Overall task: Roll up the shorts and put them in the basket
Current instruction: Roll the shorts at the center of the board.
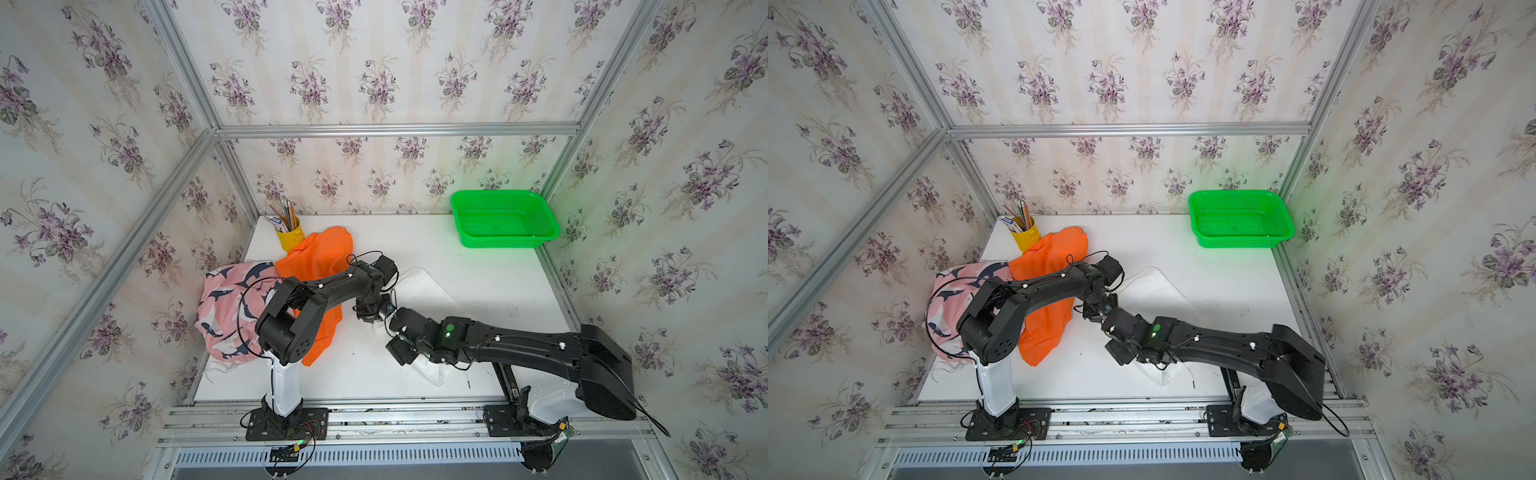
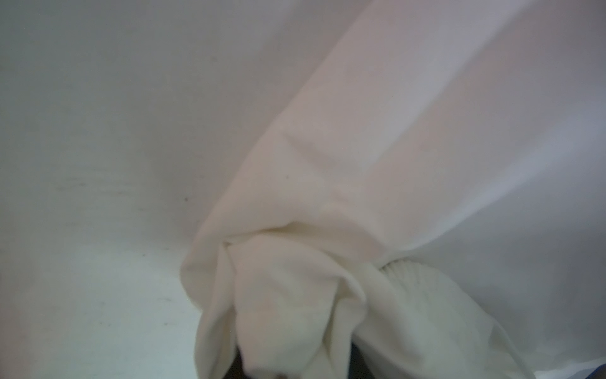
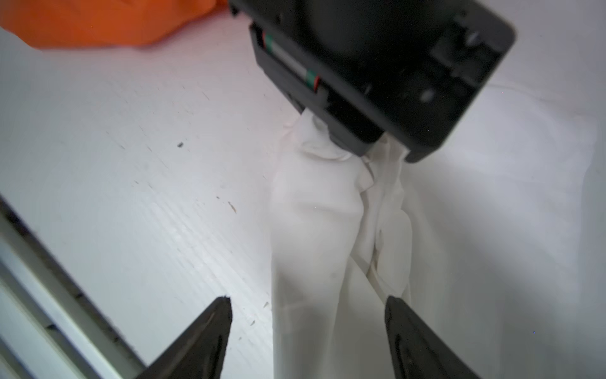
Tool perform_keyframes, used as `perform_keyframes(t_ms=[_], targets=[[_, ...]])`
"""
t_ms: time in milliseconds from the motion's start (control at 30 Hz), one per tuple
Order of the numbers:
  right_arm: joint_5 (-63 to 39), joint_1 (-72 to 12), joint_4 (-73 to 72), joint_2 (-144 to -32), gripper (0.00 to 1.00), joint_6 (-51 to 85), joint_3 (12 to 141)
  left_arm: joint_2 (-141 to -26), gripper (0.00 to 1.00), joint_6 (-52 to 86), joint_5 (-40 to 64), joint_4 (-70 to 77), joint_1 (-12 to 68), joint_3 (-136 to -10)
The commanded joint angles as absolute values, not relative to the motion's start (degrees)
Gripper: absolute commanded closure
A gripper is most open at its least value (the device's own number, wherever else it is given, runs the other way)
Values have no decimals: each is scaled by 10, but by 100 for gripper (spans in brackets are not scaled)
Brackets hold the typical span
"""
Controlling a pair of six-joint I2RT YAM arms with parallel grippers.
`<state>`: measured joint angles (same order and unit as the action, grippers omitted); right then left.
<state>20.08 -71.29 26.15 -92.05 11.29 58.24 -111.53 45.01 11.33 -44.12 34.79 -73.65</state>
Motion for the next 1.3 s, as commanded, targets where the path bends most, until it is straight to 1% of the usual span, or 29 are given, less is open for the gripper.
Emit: perform_keyframes(t_ms=[0,33,67,100,133,167,233,267,333,433,500,633,733,800,900,1000,1067,1100,1167,1200,1267], targets=[[323,-728,279,-970,23,90,592,-1130,73,437,91,-423,344,-719],[330,-728,269,-984,25,87,592,-1128,72,436,93,-422,342,-716],[335,-728,261,-995,29,84,589,-1126,72,435,95,-421,341,-714],[329,-728,251,-1004,38,78,586,-1124,70,433,97,-421,338,-712],[318,-727,244,-1011,51,75,585,-1119,67,431,97,-419,335,-708],[297,-725,239,-1013,64,74,583,-1113,61,430,100,-416,333,-703],[219,-718,221,-1006,86,83,576,-1091,38,426,102,-408,317,-688],[167,-713,212,-999,91,92,572,-1080,32,423,96,-413,307,-686],[43,-692,185,-977,97,123,557,-1051,24,415,65,-447,281,-686],[-106,-665,135,-947,99,168,536,-978,18,402,33,-487,238,-679],[-196,-644,105,-939,100,191,528,-932,16,391,11,-517,230,-683],[-347,-590,23,-941,100,240,505,-860,14,392,0,-572,237,-694],[-462,-530,-55,-961,100,290,479,-830,14,405,1,-588,258,-686],[-512,-495,-99,-978,100,313,464,-825,14,421,9,-582,278,-673],[-560,-445,-130,-1019,100,334,447,-847,14,445,28,-553,310,-658],[-597,-407,-177,-1049,100,362,415,-898,13,462,41,-518,346,-666],[-596,-395,-150,-1064,100,343,412,-941,12,470,50,-488,360,-678],[-591,-392,-139,-1068,97,332,412,-959,12,474,57,-475,361,-684],[-586,-385,-126,-1080,86,318,407,-998,12,482,70,-440,363,-691],[-584,-381,-126,-1084,83,315,402,-1012,13,481,75,-424,363,-693],[-550,-377,-92,-1080,75,292,399,-1047,18,482,76,-403,362,-702]])
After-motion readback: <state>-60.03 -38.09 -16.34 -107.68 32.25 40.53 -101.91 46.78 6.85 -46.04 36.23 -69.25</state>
